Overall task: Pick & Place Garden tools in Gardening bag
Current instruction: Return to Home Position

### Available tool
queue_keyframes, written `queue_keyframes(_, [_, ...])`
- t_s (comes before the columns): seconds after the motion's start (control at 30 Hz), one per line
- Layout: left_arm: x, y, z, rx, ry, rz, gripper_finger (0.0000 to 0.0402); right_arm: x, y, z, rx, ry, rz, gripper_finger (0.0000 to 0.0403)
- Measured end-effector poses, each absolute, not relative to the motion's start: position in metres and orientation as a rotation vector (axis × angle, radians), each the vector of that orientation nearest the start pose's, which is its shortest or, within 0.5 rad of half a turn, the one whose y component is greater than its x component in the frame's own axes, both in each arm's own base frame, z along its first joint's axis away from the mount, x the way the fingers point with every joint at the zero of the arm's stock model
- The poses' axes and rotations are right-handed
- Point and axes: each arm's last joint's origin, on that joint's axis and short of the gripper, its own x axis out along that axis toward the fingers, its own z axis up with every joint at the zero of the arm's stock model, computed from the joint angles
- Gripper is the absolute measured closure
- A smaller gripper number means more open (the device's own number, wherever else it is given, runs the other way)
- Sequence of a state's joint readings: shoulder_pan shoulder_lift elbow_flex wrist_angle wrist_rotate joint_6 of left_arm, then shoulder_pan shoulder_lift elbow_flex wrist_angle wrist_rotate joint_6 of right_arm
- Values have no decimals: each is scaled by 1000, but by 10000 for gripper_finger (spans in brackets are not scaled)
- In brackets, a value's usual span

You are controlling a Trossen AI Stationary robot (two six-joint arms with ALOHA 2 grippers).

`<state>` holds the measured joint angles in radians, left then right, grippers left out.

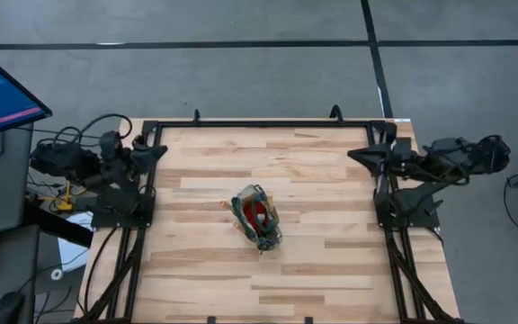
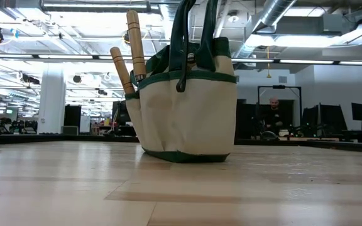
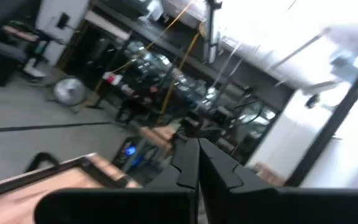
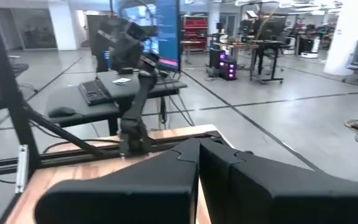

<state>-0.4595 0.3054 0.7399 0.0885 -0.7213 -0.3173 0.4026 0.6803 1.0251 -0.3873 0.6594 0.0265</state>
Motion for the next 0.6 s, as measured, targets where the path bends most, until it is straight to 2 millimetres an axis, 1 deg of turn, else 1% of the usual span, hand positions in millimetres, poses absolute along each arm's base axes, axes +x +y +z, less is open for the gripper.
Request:
queue_keyframes(0.13, [44,1,380,-558,-439,238,399,94,18,371,63,-33,-277,403])
queue_keyframes(0.23, [42,2,377,-540,-416,265,399,80,12,344,139,-133,-286,403])
queue_keyframes(0.37, [43,2,371,-505,-376,293,399,70,7,312,209,-258,-290,403])
queue_keyframes(0.47, [46,1,358,-484,-348,297,399,63,5,294,257,-345,-286,403])
queue_keyframes(0.53, [47,0,349,-480,-338,298,399,63,4,279,270,-368,-285,403])
queue_keyframes(0.6, [48,-1,337,-485,-326,300,399,61,4,269,289,-402,-283,403])
